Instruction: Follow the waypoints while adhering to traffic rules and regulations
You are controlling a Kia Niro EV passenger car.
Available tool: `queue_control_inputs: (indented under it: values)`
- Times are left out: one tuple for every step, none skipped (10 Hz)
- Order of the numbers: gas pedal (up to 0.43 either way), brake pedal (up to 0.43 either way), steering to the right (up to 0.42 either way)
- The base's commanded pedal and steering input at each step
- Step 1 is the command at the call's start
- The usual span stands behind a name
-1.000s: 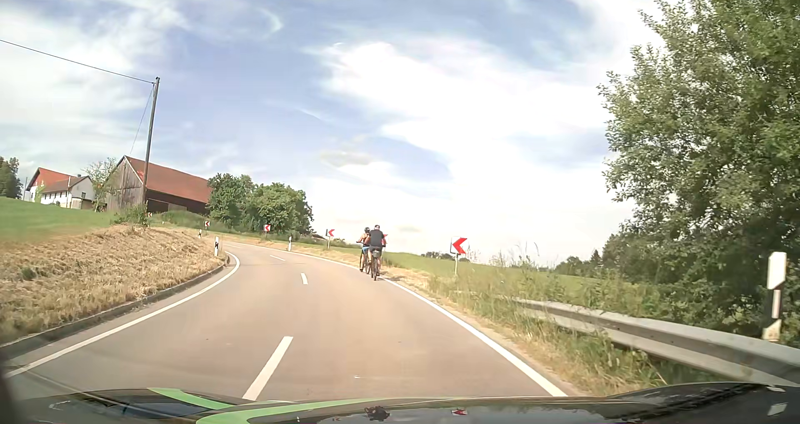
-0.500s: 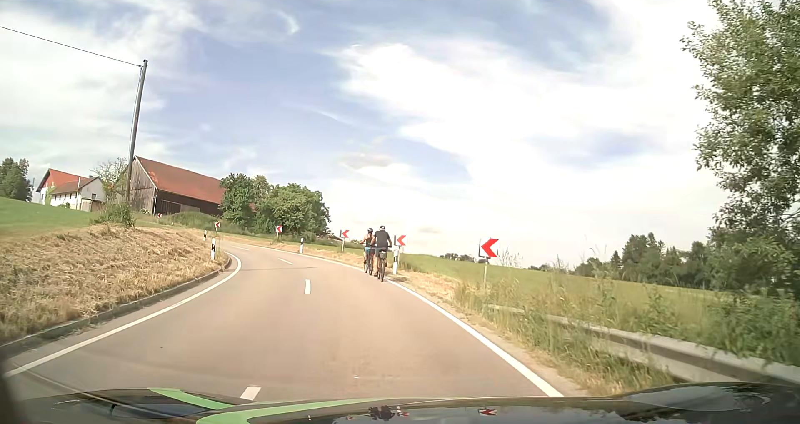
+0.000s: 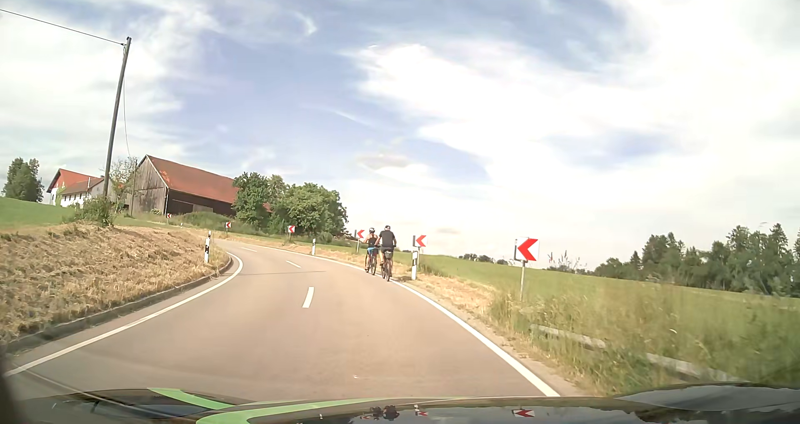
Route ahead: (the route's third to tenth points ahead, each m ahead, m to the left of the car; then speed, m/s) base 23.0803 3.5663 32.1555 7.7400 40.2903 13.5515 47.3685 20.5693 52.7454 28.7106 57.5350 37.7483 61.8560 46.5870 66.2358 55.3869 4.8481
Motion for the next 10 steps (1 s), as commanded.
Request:
queue_control_inputs:
  values:
    - [0.177,0.000,-0.062]
    - [0.177,0.000,-0.061]
    - [0.177,0.000,-0.060]
    - [0.177,0.000,-0.060]
    - [0.177,0.000,-0.058]
    - [0.177,0.000,-0.053]
    - [0.177,0.000,-0.051]
    - [0.177,0.000,-0.051]
    - [0.177,0.000,-0.051]
    - [0.177,0.000,-0.051]
